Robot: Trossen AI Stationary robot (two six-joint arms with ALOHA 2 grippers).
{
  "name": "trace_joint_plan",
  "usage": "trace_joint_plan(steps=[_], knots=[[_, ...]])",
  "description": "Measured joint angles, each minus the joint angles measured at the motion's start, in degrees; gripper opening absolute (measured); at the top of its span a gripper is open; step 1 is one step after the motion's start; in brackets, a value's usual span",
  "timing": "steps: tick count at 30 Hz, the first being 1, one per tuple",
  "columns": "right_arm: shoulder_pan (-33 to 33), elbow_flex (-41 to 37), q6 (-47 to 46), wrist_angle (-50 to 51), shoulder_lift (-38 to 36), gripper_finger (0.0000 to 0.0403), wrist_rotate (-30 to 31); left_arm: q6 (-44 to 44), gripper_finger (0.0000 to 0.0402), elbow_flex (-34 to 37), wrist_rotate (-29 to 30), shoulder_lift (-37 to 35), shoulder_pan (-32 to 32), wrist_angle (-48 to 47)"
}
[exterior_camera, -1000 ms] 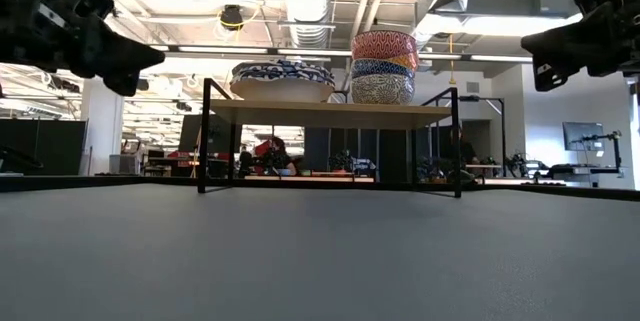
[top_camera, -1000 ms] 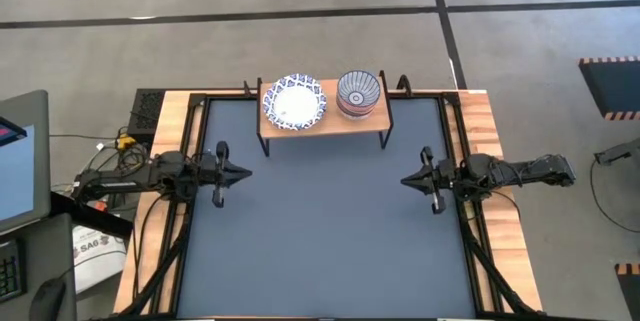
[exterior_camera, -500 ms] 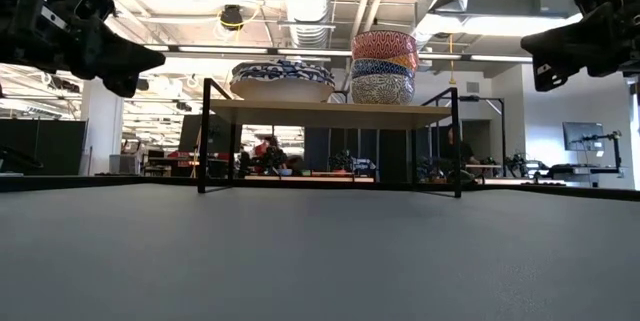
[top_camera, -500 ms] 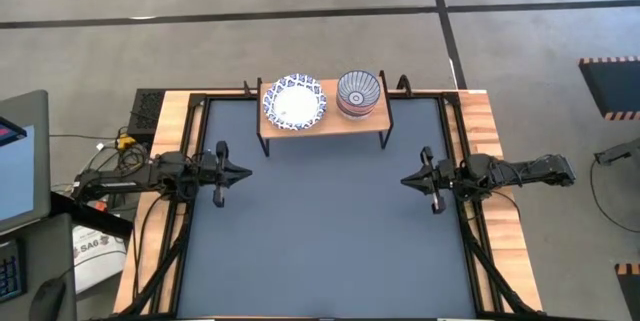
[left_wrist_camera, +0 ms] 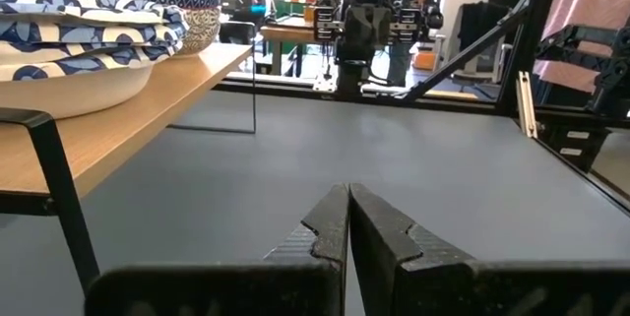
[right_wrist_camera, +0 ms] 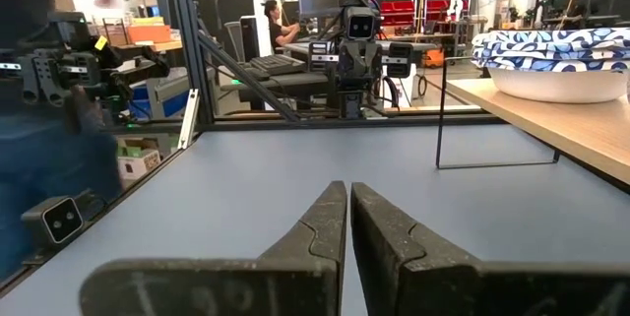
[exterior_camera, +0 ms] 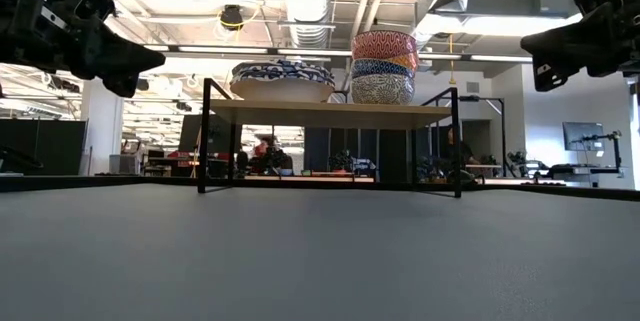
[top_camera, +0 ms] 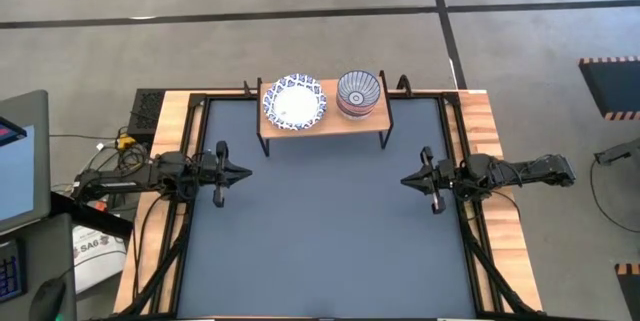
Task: Place and stack bowls onto a shelf
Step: Return to Home Position
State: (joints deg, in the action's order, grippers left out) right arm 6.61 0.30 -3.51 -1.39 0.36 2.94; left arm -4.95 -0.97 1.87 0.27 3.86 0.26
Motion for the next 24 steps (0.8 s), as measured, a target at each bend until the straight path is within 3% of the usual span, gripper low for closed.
trace_joint_plan(steps=[24], knots=[[0.0,0.0,0.0,0.0,0.0,0.0048,0.0,-0.3,0.0,-0.1,0.1,0.0,0.0,0.0]])
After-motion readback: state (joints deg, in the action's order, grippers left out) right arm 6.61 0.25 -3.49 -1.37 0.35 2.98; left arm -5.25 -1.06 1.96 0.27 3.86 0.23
